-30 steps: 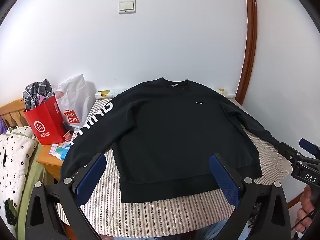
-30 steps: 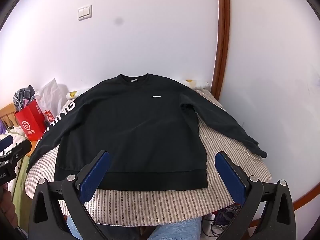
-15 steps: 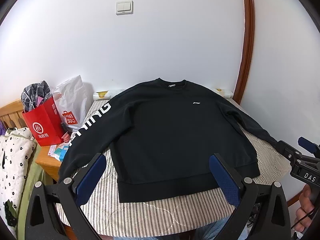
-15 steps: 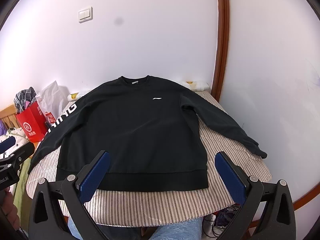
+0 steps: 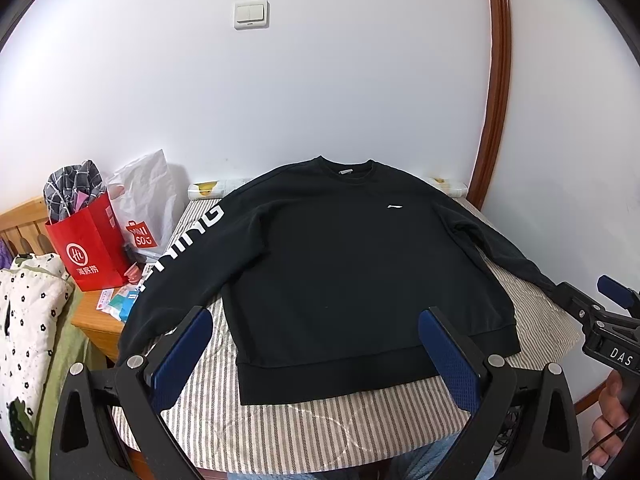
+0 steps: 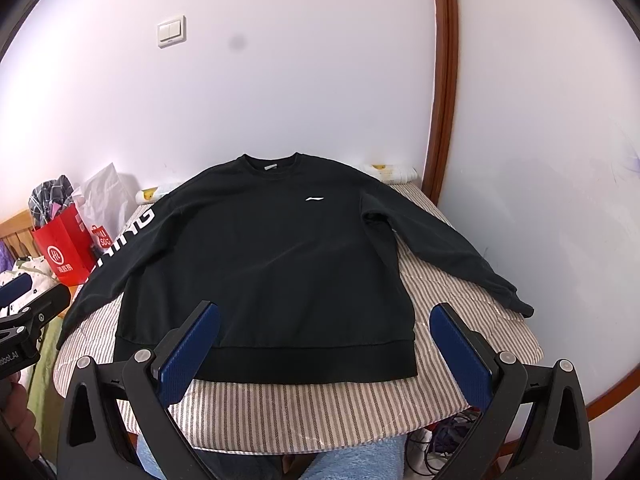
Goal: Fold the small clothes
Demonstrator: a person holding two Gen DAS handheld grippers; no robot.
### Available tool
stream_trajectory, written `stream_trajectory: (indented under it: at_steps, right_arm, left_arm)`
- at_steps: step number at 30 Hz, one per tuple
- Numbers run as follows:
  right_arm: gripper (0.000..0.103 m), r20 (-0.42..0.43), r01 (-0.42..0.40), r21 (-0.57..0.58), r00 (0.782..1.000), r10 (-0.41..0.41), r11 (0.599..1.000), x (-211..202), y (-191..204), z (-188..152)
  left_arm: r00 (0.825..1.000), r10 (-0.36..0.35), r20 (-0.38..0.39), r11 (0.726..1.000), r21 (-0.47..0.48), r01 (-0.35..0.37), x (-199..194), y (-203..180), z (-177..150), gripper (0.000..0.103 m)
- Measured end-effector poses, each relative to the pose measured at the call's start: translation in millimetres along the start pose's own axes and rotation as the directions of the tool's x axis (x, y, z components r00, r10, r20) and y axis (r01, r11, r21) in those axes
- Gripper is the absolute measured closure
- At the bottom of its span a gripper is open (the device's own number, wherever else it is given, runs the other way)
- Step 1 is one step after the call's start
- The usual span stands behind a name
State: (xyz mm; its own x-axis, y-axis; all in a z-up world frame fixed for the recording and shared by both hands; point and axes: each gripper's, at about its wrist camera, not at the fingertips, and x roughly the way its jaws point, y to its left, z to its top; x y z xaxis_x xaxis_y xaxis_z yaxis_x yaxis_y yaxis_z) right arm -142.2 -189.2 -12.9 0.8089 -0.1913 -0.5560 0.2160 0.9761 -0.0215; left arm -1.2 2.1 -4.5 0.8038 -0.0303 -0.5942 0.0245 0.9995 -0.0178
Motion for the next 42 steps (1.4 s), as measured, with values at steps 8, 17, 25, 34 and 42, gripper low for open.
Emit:
stream_trajectory:
  at_steps: [8,17,25,34,42]
  right_arm:
    - [0.000,-0.002,0.001,-0.007,1.000,-0.001,1.000,0.2,3.0,-0.2]
    - [0.000,0.002,-0.002,-0.011,1.000,0.002,1.000,-0.6,4.7,1.1]
    - [0.000,0.007,-0.003,-0.011,1.000,0.003,1.000,-1.5,4.7,2.7]
    - [0.000,0.013,-0.002,-0.009,1.000,0.003,1.000,-3.3,2.7,4.0]
    - [0.000,0.015,-0.002,-0.008,1.000,0.002,1.000,-4.3,2.4,3.6]
  left_arm:
    - [1.000,0.001,0.000,1.000,-0.003,-0.001,-2.3,1.9,-0.4,0.000]
    - [1.000,0.001,-0.001,1.000,-0.005,-0.001,-1.7,3.3,-0.4,0.000]
    - [1.000,0.000,-0.001,1.000,-0.006,0.000,-2.0,5.2,1.0,0.000]
    - [1.000,0.000,0.000,1.000,-0.007,0.000,-2.3,5.5,1.5,0.000]
    - [1.000,-0.002,0.000,1.000,-0.006,0.002,-1.4,5.4,3.6,0.000]
